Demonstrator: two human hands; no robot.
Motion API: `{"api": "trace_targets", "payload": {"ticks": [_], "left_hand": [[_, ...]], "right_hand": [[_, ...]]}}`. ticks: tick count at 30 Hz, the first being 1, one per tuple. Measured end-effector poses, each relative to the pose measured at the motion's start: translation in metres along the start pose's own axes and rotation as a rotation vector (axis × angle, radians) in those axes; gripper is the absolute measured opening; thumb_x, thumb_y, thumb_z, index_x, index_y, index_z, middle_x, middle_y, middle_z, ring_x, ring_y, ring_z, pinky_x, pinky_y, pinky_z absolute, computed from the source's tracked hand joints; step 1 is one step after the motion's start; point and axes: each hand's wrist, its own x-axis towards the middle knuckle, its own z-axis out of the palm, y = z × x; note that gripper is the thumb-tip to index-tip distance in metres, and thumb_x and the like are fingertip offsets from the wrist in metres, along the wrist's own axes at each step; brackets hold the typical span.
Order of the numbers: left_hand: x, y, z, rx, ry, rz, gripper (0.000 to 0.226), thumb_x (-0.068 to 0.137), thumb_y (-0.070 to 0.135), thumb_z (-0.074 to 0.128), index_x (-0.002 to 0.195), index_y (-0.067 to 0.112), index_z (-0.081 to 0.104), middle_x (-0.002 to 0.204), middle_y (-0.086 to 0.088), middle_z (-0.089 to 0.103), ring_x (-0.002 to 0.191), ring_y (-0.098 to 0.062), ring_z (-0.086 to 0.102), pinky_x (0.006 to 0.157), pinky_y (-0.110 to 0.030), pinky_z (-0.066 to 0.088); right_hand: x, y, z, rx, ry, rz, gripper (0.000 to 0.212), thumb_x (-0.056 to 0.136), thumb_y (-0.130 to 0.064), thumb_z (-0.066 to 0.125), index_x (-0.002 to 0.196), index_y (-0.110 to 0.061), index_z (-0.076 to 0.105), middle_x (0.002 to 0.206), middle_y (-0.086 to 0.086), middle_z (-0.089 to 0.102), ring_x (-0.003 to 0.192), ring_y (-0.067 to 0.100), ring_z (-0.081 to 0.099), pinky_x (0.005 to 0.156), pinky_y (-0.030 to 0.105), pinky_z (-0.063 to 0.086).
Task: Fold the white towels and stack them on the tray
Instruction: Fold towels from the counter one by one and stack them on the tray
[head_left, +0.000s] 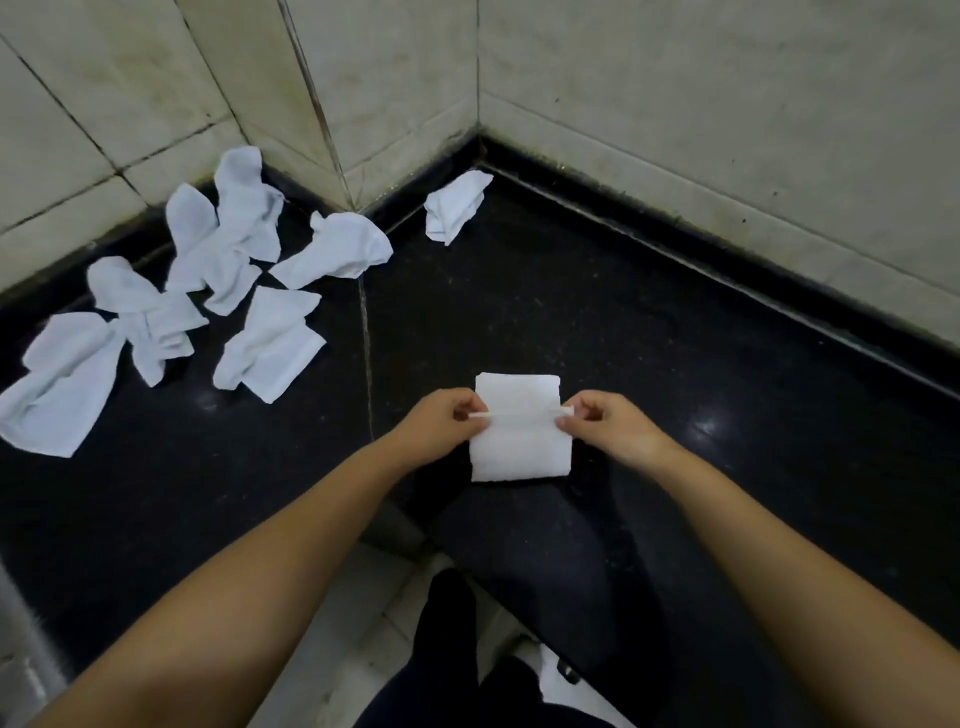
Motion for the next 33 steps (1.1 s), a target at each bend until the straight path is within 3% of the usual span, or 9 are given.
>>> {"api": "trace_targets", "payload": {"ticks": [4, 7, 10, 16, 19, 23, 27, 31, 33], "left_hand": [[0.044, 0.01, -0.008, 0.112, 0.103, -0.026, 0.005, 0.089, 0.02, 0.059, 0.091, 0.017, 0.062, 0.087, 0.001, 0.059, 0.079, -0.011, 0.054, 0.065, -0.019, 0.041], [0.066, 0.009, -0.007, 0.218, 0.11, -0.077, 0.006, 0.09, 0.022, 0.056, 0.092, 0.018, 0.059, 0.091, 0.001, 0.057, 0.084, -0.015, 0.056, 0.075, -0.027, 0.048], [0.077, 0.002, 0.001, 0.381, 0.113, -0.079, 0.012, 0.09, 0.025, 0.056, 0.098, 0.017, 0.059, 0.102, -0.003, 0.055, 0.098, -0.02, 0.054, 0.092, -0.04, 0.046], [0.063, -0.008, 0.01, 0.379, 0.292, -0.131, 0.035, 0.09, 0.041, 0.054, 0.113, 0.015, 0.048, 0.114, -0.003, 0.053, 0.108, -0.021, 0.05, 0.091, -0.038, 0.039], [0.048, -0.01, 0.022, 0.472, 0.283, -0.23, 0.045, 0.093, 0.049, 0.044, 0.117, 0.012, 0.05, 0.12, -0.006, 0.052, 0.113, -0.023, 0.048, 0.096, -0.041, 0.037], [0.04, 0.001, 0.039, 0.629, 0.238, -0.295, 0.045, 0.093, 0.042, 0.046, 0.125, 0.011, 0.046, 0.13, -0.008, 0.044, 0.12, -0.025, 0.042, 0.099, -0.041, 0.035], [0.037, 0.014, 0.043, 0.46, 0.235, -0.318, 0.03, 0.092, 0.026, 0.048, 0.117, 0.011, 0.053, 0.123, -0.009, 0.048, 0.114, -0.025, 0.045, 0.096, -0.039, 0.037], [0.018, 0.029, 0.031, -0.123, 0.239, -0.235, 0.013, 0.089, 0.018, 0.055, 0.099, 0.009, 0.052, 0.099, -0.006, 0.056, 0.078, -0.013, 0.053, 0.064, -0.026, 0.043], [0.004, 0.038, 0.03, -0.394, 0.255, -0.269, 0.013, 0.089, 0.013, 0.057, 0.101, 0.01, 0.052, 0.097, -0.005, 0.058, 0.079, -0.013, 0.055, 0.062, -0.025, 0.046]], "right_hand": [[0.038, -0.01, 0.0, -0.073, 0.165, 0.076, 0.015, 0.09, -0.022, 0.061, 0.078, -0.016, 0.056, 0.072, -0.004, 0.05, 0.068, 0.01, 0.047, 0.059, 0.021, 0.037], [0.057, -0.013, 0.006, -0.153, 0.242, 0.122, 0.011, 0.091, -0.023, 0.058, 0.082, -0.018, 0.053, 0.075, -0.004, 0.052, 0.071, 0.011, 0.05, 0.057, 0.021, 0.037], [0.066, -0.012, 0.013, -0.292, 0.263, 0.14, 0.006, 0.092, -0.022, 0.054, 0.094, -0.016, 0.054, 0.086, 0.0, 0.058, 0.082, 0.019, 0.056, 0.071, 0.031, 0.046], [0.064, -0.012, 0.016, -0.473, 0.277, 0.223, 0.034, 0.094, -0.036, 0.049, 0.114, -0.009, 0.053, 0.112, 0.01, 0.059, 0.099, 0.027, 0.059, 0.084, 0.039, 0.048], [0.057, -0.012, 0.025, -0.67, 0.239, 0.262, 0.043, 0.095, -0.043, 0.045, 0.117, -0.008, 0.052, 0.117, 0.01, 0.059, 0.105, 0.027, 0.058, 0.087, 0.038, 0.044], [0.055, -0.017, 0.044, -0.766, 0.269, 0.266, 0.031, 0.094, -0.027, 0.044, 0.118, -0.01, 0.053, 0.12, 0.008, 0.058, 0.11, 0.025, 0.054, 0.09, 0.036, 0.038], [0.045, -0.022, 0.051, -0.664, 0.289, 0.263, 0.028, 0.093, -0.022, 0.044, 0.115, -0.01, 0.056, 0.116, 0.009, 0.059, 0.108, 0.026, 0.054, 0.09, 0.036, 0.039], [0.016, -0.022, 0.032, -0.1, 0.317, 0.212, 0.012, 0.089, -0.019, 0.052, 0.097, -0.01, 0.054, 0.095, 0.006, 0.058, 0.082, 0.02, 0.055, 0.062, 0.028, 0.044], [-0.003, -0.02, 0.019, 0.204, 0.316, 0.219, 0.012, 0.086, -0.011, 0.056, 0.098, -0.007, 0.058, 0.099, 0.01, 0.065, 0.081, 0.02, 0.06, 0.065, 0.029, 0.05]]}}
